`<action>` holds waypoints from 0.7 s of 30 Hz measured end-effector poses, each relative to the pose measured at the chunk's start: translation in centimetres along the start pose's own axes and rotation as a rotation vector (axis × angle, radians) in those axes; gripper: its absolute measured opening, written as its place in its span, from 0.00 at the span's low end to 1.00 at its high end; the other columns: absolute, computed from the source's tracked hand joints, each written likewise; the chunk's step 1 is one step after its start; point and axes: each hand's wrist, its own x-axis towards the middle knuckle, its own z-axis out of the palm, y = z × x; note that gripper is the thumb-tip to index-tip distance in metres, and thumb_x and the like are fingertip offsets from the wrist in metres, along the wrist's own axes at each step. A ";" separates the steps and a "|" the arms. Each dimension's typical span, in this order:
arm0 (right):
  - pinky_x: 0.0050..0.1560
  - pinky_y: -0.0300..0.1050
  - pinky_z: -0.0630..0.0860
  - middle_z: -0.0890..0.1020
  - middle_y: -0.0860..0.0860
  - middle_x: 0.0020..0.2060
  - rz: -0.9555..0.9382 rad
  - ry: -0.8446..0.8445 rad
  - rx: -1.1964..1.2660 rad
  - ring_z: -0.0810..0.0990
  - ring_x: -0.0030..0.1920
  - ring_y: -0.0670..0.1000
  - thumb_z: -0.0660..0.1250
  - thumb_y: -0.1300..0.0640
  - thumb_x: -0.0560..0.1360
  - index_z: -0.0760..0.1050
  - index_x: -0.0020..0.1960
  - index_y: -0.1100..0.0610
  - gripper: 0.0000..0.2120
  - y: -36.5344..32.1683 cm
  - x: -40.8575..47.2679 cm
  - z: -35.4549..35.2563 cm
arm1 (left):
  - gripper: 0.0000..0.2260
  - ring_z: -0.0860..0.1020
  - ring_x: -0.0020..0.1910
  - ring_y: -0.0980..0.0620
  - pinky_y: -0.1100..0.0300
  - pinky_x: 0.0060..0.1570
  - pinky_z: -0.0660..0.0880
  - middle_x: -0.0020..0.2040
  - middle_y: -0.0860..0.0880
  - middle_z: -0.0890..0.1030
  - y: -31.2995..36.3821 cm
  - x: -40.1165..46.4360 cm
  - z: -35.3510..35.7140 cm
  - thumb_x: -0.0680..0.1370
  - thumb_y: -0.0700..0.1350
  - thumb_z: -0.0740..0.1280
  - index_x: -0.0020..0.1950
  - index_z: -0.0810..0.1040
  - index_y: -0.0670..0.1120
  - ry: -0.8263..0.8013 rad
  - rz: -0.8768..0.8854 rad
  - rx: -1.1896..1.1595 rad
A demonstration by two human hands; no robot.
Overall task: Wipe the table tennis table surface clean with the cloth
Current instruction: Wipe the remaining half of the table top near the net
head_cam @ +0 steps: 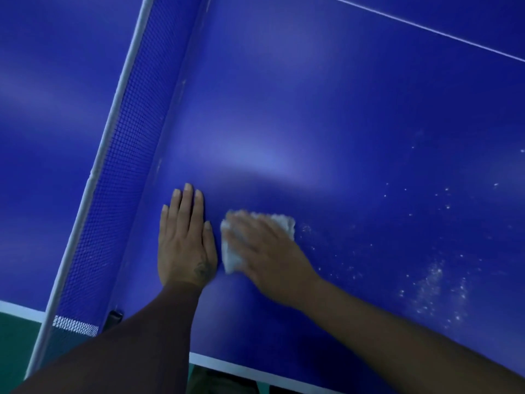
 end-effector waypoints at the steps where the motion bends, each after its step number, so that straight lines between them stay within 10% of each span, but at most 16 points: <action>1: 0.85 0.58 0.50 0.50 0.56 0.87 -0.079 -0.050 -0.017 0.48 0.86 0.57 0.58 0.52 0.87 0.49 0.87 0.58 0.33 -0.4 -0.9 0.1 | 0.25 0.57 0.85 0.40 0.38 0.82 0.55 0.85 0.41 0.61 0.1 0.0 0.0 0.86 0.44 0.56 0.83 0.63 0.38 -0.001 -0.003 0.000; 5: 0.84 0.59 0.54 0.59 0.57 0.85 -0.217 -0.021 -0.060 0.57 0.85 0.60 0.58 0.58 0.85 0.56 0.86 0.61 0.31 3.5 1.1 -1.0 | 0.25 0.56 0.85 0.41 0.38 0.83 0.55 0.85 0.41 0.60 0.1 0.0 -0.1 0.86 0.44 0.55 0.83 0.63 0.38 -0.015 -0.001 0.008; 12: 0.85 0.58 0.52 0.58 0.54 0.86 0.500 0.178 -0.019 0.55 0.86 0.56 0.50 0.45 0.89 0.56 0.86 0.57 0.29 13.3 2.0 -4.9 | 0.25 0.53 0.86 0.43 0.41 0.84 0.52 0.86 0.43 0.58 0.3 -0.1 -0.2 0.87 0.45 0.54 0.84 0.62 0.38 -0.035 -0.016 0.022; 21: 0.84 0.62 0.57 0.56 0.54 0.86 0.380 0.111 0.025 0.53 0.86 0.56 0.60 0.49 0.89 0.56 0.86 0.57 0.30 -2.0 -7.7 0.8 | 0.26 0.51 0.86 0.44 0.42 0.84 0.50 0.86 0.43 0.56 0.4 -0.2 -0.5 0.88 0.46 0.51 0.85 0.59 0.39 -0.069 -0.017 0.033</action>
